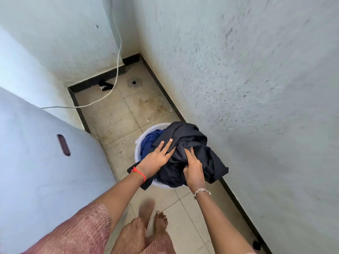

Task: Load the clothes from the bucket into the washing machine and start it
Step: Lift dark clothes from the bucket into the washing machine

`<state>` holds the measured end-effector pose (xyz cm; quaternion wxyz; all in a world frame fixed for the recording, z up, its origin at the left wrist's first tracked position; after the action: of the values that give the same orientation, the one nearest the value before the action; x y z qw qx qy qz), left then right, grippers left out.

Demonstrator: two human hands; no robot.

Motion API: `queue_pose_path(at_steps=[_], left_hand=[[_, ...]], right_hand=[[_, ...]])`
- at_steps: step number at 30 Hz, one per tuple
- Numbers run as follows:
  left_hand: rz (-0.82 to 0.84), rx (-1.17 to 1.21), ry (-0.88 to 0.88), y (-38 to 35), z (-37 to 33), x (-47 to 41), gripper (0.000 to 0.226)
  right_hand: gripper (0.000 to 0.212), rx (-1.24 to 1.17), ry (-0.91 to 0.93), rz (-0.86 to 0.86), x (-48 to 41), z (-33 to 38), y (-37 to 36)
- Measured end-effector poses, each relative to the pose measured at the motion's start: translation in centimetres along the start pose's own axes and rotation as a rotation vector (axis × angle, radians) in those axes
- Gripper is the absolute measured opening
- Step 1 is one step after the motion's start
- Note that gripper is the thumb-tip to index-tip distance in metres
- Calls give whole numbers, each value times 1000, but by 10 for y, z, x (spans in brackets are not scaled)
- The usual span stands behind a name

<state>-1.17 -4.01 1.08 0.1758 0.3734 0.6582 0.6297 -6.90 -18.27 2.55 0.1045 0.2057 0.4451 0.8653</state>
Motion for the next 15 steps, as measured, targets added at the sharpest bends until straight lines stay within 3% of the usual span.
queue_pose_path(at_steps=[7,15], left_hand=[[-117,51,82,144,-19,66,87],[-329,61,233,259,-12,153,83]], right_hand=[[73,-14,188,-42,54,87,124],[77,-202,427,-139,104,179,186]])
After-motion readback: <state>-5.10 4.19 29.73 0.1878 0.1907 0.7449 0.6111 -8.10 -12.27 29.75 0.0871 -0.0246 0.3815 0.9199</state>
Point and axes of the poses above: each hand's wrist, its own x-axis away from the middle knuckle, its own y-axis out of the back of the hand, z = x × y, the point moved 1 cm from there along -x, towards the middle knuckle, and after that the axes turned 14 degrees about -z, right-handed, at the moved point
